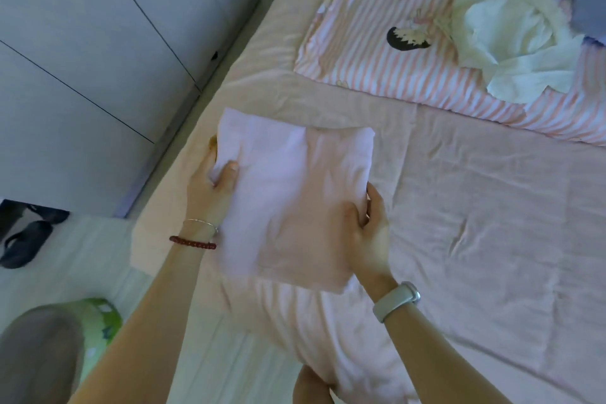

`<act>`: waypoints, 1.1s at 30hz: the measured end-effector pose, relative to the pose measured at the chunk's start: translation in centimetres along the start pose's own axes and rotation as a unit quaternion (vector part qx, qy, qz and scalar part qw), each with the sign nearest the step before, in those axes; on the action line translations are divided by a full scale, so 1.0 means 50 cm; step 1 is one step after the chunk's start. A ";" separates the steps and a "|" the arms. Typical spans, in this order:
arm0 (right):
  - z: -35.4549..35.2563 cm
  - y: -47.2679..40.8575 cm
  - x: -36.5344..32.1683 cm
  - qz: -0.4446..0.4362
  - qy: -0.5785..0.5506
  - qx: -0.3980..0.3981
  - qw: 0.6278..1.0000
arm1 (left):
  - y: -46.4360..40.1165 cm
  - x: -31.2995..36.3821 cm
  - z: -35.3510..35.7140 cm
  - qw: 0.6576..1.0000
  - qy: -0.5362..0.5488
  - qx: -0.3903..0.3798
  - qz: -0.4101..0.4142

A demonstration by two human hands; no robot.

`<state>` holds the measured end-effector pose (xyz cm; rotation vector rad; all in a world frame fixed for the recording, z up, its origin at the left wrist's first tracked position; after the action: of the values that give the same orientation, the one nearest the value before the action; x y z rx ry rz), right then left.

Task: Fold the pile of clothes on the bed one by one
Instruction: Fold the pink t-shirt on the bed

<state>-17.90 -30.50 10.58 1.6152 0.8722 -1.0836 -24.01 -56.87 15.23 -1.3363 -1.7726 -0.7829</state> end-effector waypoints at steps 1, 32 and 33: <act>0.045 -0.016 -0.003 0.003 -0.003 -0.002 1.000 | -0.039 -0.022 -0.021 1.000 -0.005 0.002 -0.001; 0.280 -0.185 0.238 -0.021 0.547 -0.175 0.818 | -0.104 -0.269 0.229 0.840 -0.487 -0.158 0.181; 0.280 -0.189 0.236 -0.013 0.542 -0.186 0.819 | -0.110 -0.271 0.233 0.839 -0.487 -0.176 0.170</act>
<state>-25.75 -40.84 -5.41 1.8130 1.7012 0.1467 -29.67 -55.32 -2.51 -2.5266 -2.0433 -0.1953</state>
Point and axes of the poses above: each hand's wrist, its own y-axis away from the middle knuckle, its own z-axis out of the palm, x = y × z, the point moved 9 cm from there along -y, towards the middle knuckle, and after that the axes turned 1 degree about z, right-handed, at the moved point
